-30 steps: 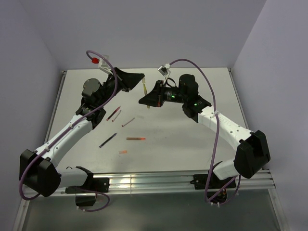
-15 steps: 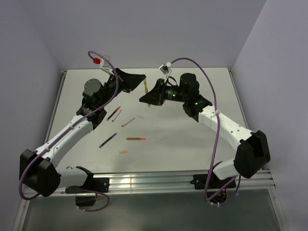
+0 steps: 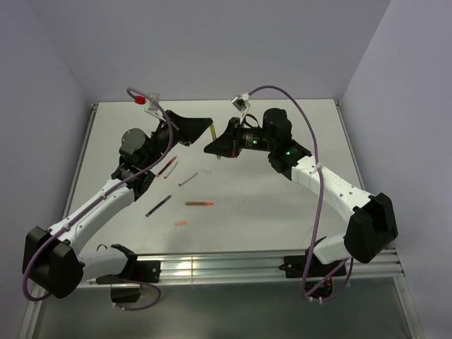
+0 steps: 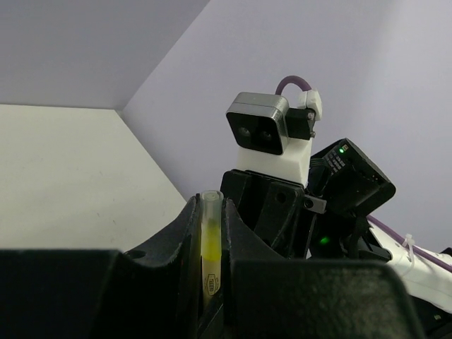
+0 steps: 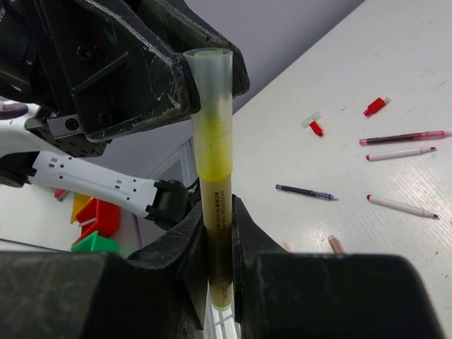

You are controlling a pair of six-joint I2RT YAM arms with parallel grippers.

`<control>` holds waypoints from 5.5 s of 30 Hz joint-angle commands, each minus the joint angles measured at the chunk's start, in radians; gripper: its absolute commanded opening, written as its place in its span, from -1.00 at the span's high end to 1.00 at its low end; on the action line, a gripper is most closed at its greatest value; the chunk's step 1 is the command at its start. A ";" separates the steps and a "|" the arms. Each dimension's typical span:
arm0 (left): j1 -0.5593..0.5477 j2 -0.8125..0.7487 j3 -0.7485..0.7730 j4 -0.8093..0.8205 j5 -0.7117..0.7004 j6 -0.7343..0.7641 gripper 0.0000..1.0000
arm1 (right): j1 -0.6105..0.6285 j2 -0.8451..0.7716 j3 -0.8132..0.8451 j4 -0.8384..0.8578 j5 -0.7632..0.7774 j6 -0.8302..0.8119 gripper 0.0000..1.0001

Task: Insert the pens into the pen caps
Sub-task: Insert the pen cap onto the pen, then press the pen cap onto the pen.

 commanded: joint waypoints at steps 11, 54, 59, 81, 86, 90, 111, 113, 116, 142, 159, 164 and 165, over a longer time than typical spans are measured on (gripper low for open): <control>-0.088 -0.118 -0.088 0.108 0.210 0.055 0.99 | -0.025 -0.079 0.045 0.028 0.164 -0.112 1.00; -0.419 -0.030 0.026 -0.306 -0.241 0.244 0.99 | 0.024 -0.055 0.382 -0.246 0.452 -0.364 1.00; -0.438 -0.011 0.049 -0.345 -0.284 0.237 0.99 | 0.047 -0.041 0.411 -0.282 0.568 -0.400 1.00; -0.257 -0.253 0.250 -0.461 -0.422 0.363 -0.48 | 0.058 -0.210 0.183 -0.337 0.322 -0.367 1.00; -0.180 -0.224 0.280 -0.441 -0.171 0.348 -0.50 | 0.058 -0.254 0.079 -0.222 0.117 -0.305 1.00; -0.148 -0.194 0.296 -0.425 -0.017 0.345 -0.45 | 0.058 -0.253 0.042 -0.118 -0.005 -0.249 1.00; -0.126 -0.102 0.337 -0.357 0.178 0.302 -0.16 | 0.060 -0.204 0.065 -0.030 -0.100 -0.166 1.00; -0.128 -0.092 0.342 -0.354 0.186 0.300 -0.13 | 0.058 -0.198 0.068 -0.027 -0.113 -0.163 1.00; -0.125 -0.089 0.342 -0.348 0.186 0.296 -0.02 | 0.060 -0.194 0.069 -0.024 -0.114 -0.158 1.00; -0.122 -0.075 0.350 -0.354 0.221 0.285 0.99 | 0.060 -0.182 0.109 -0.092 -0.058 -0.198 1.00; -0.212 -0.040 0.362 -0.501 -0.187 0.314 0.99 | 0.161 -0.113 0.388 -0.386 0.706 -0.324 1.00; -0.255 -0.005 0.392 -0.543 -0.278 0.296 0.99 | 0.211 -0.049 0.462 -0.426 0.823 -0.345 1.00; -0.260 0.003 0.397 -0.543 -0.282 0.293 0.99 | 0.213 -0.040 0.473 -0.428 0.828 -0.347 1.00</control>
